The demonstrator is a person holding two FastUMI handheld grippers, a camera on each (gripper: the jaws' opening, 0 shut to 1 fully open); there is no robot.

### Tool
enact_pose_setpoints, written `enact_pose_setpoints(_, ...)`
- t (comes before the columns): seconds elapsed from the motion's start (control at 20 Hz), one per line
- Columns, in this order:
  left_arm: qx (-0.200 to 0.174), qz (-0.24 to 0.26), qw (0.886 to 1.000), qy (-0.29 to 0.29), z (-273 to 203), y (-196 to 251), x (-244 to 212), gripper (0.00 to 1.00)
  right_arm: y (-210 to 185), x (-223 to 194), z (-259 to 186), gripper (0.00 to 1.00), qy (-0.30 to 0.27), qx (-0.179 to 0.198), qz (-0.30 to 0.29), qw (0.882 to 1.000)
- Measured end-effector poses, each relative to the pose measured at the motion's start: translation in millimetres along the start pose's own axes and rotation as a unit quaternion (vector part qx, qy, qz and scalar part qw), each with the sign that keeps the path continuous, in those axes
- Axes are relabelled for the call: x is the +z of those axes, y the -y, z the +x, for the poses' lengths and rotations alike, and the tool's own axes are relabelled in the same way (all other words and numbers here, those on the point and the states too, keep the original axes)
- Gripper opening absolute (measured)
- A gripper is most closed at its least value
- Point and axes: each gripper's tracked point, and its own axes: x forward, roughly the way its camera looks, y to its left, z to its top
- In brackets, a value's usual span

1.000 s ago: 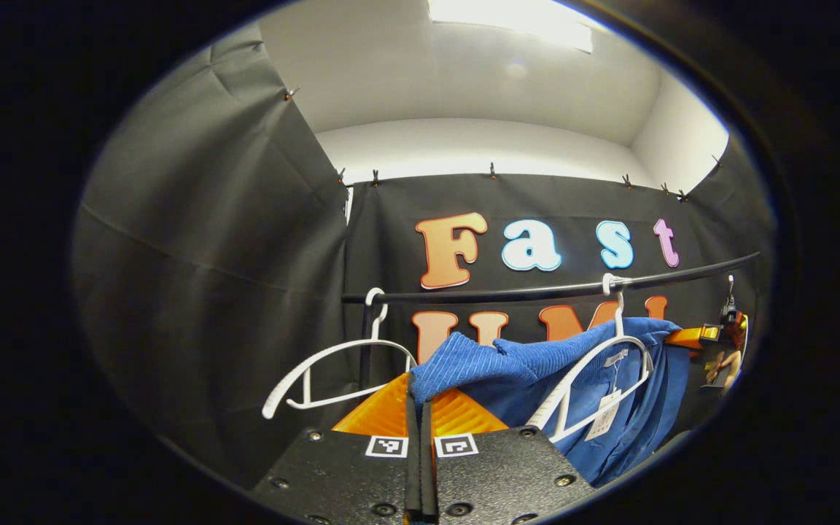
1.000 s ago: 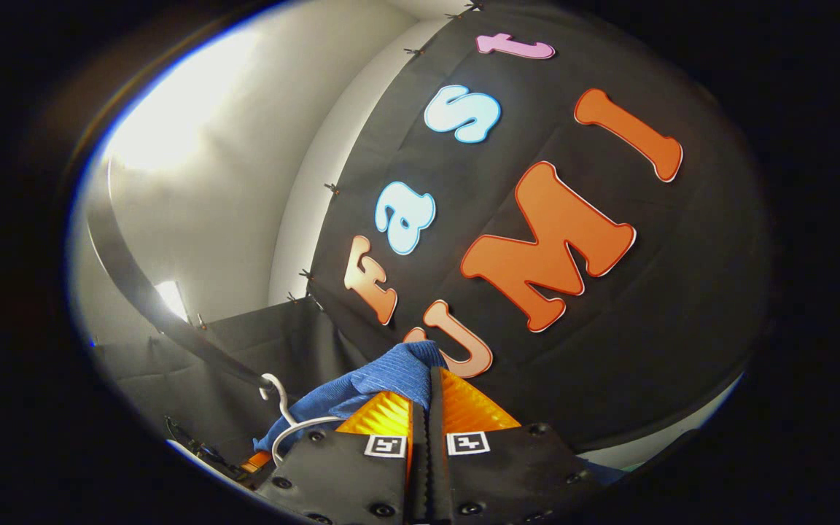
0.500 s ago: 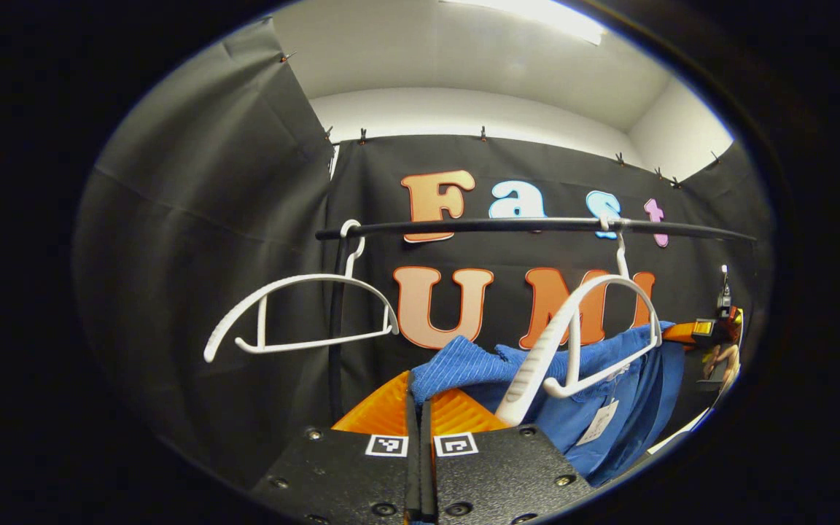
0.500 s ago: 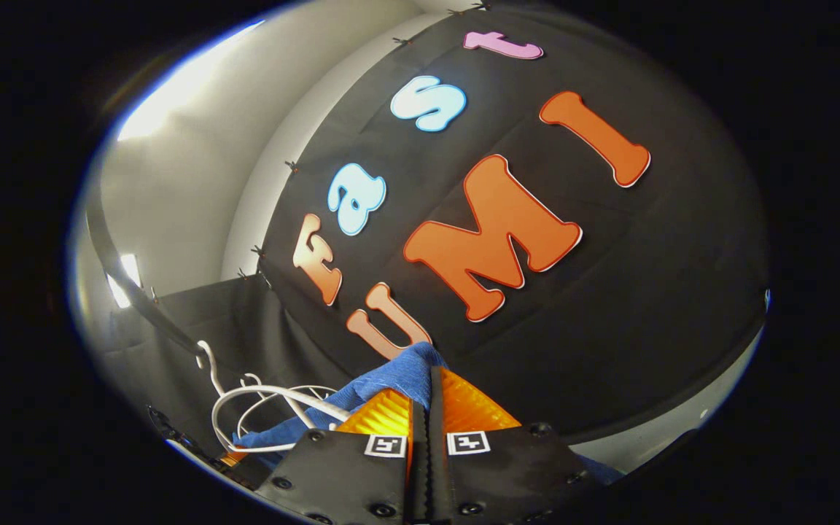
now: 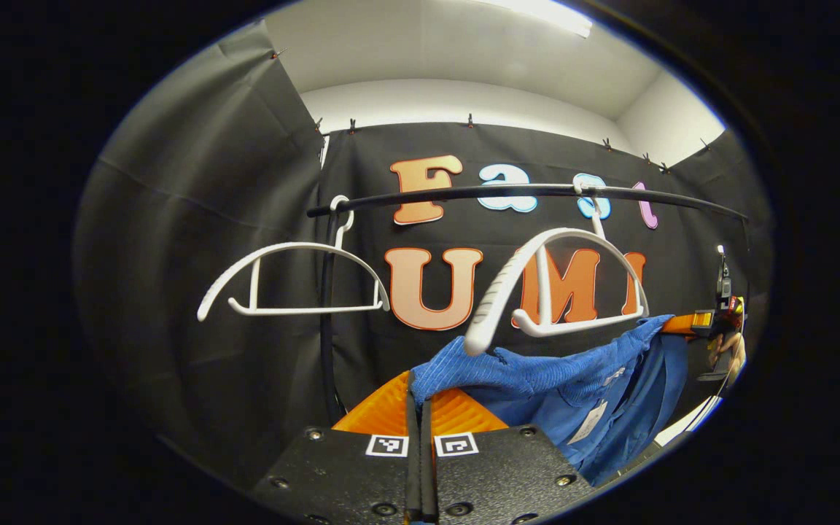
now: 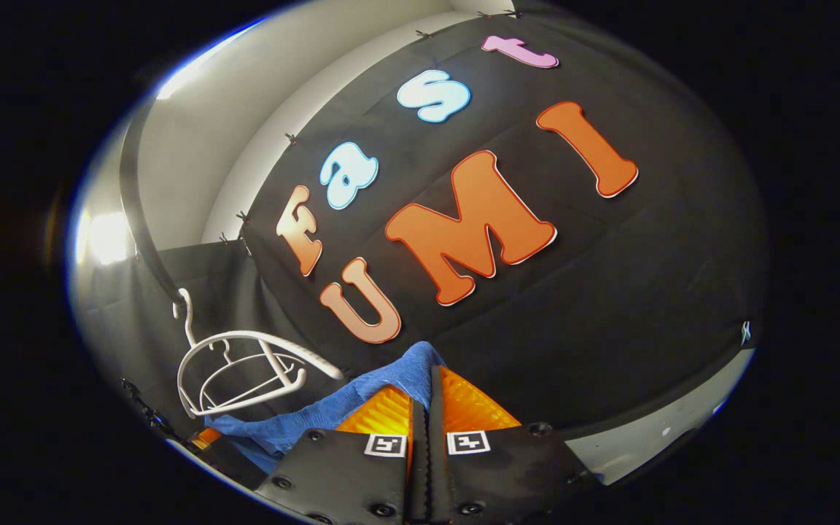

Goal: Grasp the clothes on the hanger with both hands and then place them into the laundry hamper below.

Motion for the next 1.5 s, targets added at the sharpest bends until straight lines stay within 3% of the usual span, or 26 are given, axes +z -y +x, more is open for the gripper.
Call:
enact_pose_setpoints(0.3,-0.027,-0.007,0.999,-0.02,-7.3,38.0,-24.5,0.0,-14.6,-35.2,-21.5,0.07,-0.016,-0.014,-0.034,0.999)
enact_pose_setpoints(0.6,-0.075,-0.019,0.997,-0.03,-12.3,100.6,-45.9,0.0,-54.7,-83.4,-42.8,0.07,-0.042,0.016,-0.083,0.996)
enact_pose_setpoints(0.85,-0.107,-0.023,0.993,-0.048,-9.3,150.8,-77.3,0.0,-54.6,-131.3,-53.1,0.07,-0.065,0.022,-0.104,0.992)
enact_pose_setpoints(1.2,-0.106,-0.053,0.989,-0.094,1.4,174.6,-144.6,0.0,-17.3,-215.7,-54.8,0.07,-0.091,0.002,-0.099,0.991)
enact_pose_setpoints(1.5,-0.1,-0.032,0.981,-0.165,-0.9,191.9,-236.9,0.0,47.5,-294.2,-51.6,0.07,-0.132,-0.053,-0.098,0.985)
